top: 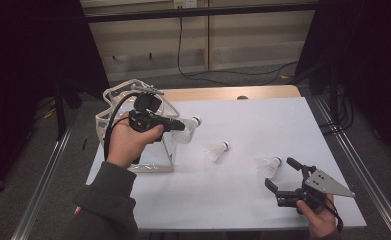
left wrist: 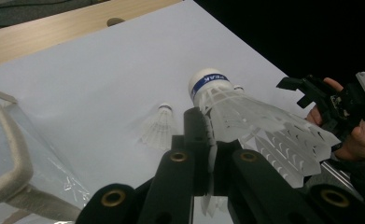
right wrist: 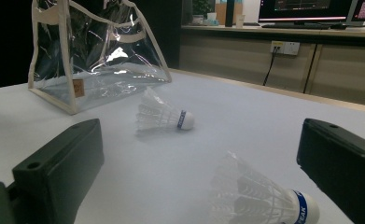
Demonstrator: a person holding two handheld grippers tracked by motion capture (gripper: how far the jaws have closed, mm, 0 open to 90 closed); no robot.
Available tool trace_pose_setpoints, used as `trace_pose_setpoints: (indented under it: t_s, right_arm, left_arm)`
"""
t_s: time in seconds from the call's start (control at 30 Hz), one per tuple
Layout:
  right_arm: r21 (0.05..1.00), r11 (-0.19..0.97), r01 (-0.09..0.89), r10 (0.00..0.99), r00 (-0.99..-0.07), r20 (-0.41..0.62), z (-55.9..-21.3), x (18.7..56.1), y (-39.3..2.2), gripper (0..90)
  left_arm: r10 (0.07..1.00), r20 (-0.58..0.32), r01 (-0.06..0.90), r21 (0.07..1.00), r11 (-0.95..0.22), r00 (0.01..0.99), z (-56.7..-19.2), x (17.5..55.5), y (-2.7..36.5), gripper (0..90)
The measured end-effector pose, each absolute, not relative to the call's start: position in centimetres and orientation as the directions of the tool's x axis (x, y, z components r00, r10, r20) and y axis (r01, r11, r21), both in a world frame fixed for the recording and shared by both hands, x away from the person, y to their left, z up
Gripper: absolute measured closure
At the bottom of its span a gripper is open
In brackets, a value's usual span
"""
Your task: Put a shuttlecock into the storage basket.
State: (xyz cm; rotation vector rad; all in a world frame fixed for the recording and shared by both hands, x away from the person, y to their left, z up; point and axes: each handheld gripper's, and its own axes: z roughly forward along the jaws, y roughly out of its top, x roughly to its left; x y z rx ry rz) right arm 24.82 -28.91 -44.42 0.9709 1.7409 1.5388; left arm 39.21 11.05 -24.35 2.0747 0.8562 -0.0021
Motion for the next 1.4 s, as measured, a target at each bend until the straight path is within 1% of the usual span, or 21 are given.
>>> trace_pose_setpoints:
  t_s: [0.37,0.97,1.4]
  right_arm:
    - [0.991,0.052,0.127,0.84,-0.541,0.025,-44.4,24.8,-28.9,0.4]
    - [0.991,0.053,0.126,0.839,-0.544,0.024,-44.4,24.8,-28.9,0.4]
    - [0.991,0.05,0.124,0.838,-0.545,0.026,-44.4,24.8,-28.9,0.4]
  left_arm:
    - [0.578,-0.288,0.572,0.718,-0.397,0.764,-23.6,39.6,10.9,89.8]
    - [0.605,-0.288,0.58,0.729,-0.365,0.742,-21.9,40.6,11.5,89.7]
    - [0.635,-0.286,0.595,0.726,-0.345,0.717,-21.7,41.5,12.1,89.8]
